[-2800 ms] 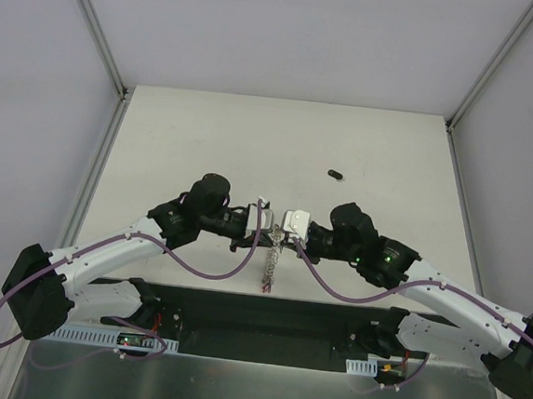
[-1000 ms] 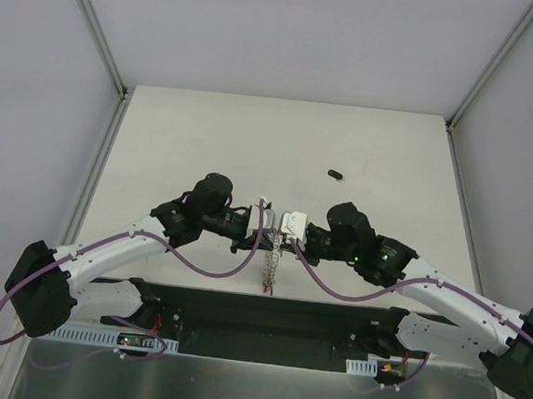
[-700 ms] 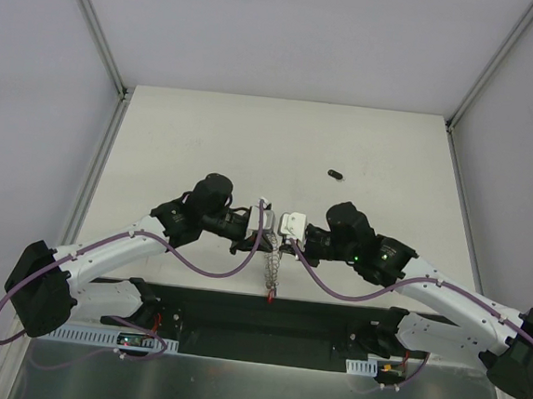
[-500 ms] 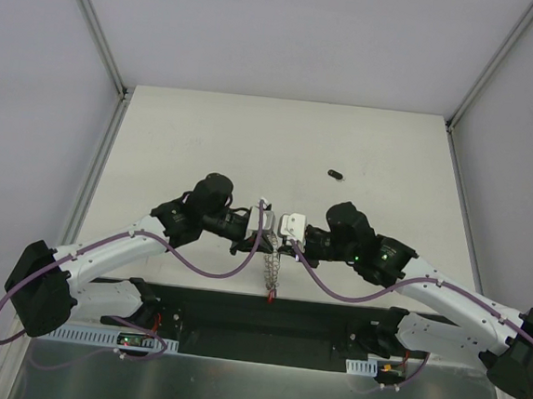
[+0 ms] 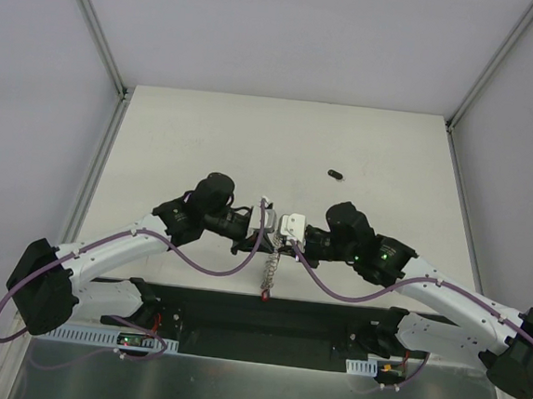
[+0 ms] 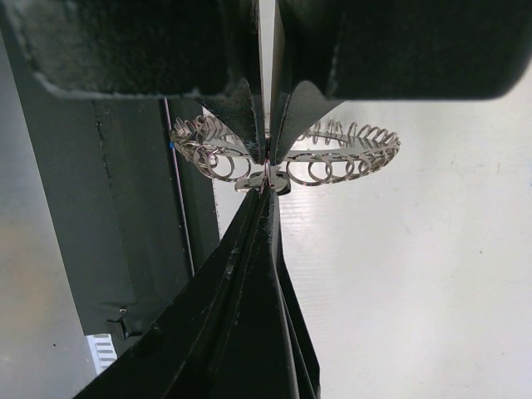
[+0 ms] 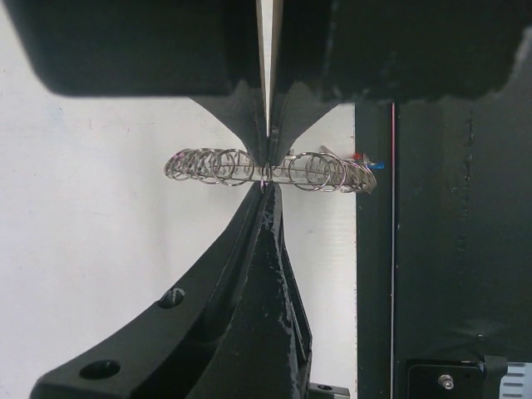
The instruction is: Put the keys on the keyring
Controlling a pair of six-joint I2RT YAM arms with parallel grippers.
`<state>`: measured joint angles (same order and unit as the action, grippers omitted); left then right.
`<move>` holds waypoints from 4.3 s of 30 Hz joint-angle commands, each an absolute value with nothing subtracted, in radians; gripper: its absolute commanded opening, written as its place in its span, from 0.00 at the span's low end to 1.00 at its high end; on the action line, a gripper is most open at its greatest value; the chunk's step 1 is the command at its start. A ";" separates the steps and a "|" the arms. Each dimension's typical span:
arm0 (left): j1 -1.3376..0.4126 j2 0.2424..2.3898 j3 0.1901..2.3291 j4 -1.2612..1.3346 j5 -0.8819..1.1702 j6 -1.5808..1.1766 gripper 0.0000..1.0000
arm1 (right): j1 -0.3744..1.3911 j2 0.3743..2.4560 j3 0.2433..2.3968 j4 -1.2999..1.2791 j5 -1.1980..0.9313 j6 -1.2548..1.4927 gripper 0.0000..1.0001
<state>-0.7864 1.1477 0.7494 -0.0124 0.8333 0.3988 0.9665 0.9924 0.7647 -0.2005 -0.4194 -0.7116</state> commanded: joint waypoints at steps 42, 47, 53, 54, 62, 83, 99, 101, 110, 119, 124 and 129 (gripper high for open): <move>-0.799 1.095 0.658 0.452 0.669 0.029 0.00 | 0.979 0.968 0.747 -0.112 -0.239 -0.703 0.18; -0.801 1.075 0.640 0.466 0.635 0.038 0.00 | 0.976 0.943 0.733 -0.109 -0.201 -0.687 0.24; -0.799 1.068 0.630 0.474 0.630 0.043 0.00 | 0.910 0.908 0.709 -0.083 -0.245 -0.637 0.29; -0.801 1.066 0.630 0.474 0.634 0.044 0.00 | 0.881 0.904 0.706 -0.069 -0.282 -0.618 0.29; -0.802 1.071 0.634 0.465 0.632 0.060 0.00 | 0.815 0.880 0.684 -0.023 -0.420 -0.578 0.31; -0.807 1.078 0.644 0.454 0.632 0.060 0.00 | 0.813 0.930 0.696 -0.012 -0.479 -0.563 0.35; -0.805 1.060 0.523 0.745 0.480 -0.124 0.00 | 0.815 0.950 0.704 -0.006 -0.523 -0.564 0.01; -0.807 1.068 0.502 0.840 0.439 -0.152 0.00 | 0.815 0.946 0.704 -0.008 -0.525 -0.565 0.01; -0.834 1.161 0.477 1.064 0.365 -0.181 0.00 | 0.842 0.953 0.715 -0.020 -0.505 -0.581 0.01; -0.850 1.192 0.449 1.144 0.334 -0.189 0.00 | 0.856 0.963 0.719 -0.041 -0.401 -0.598 0.01; -0.848 1.134 0.446 1.016 0.328 -0.146 0.07 | 0.857 0.965 0.730 -0.072 -0.373 -0.623 0.01; -0.847 1.026 0.465 0.769 0.288 -0.078 0.25 | 0.867 0.973 0.747 -0.104 -0.387 -0.650 0.01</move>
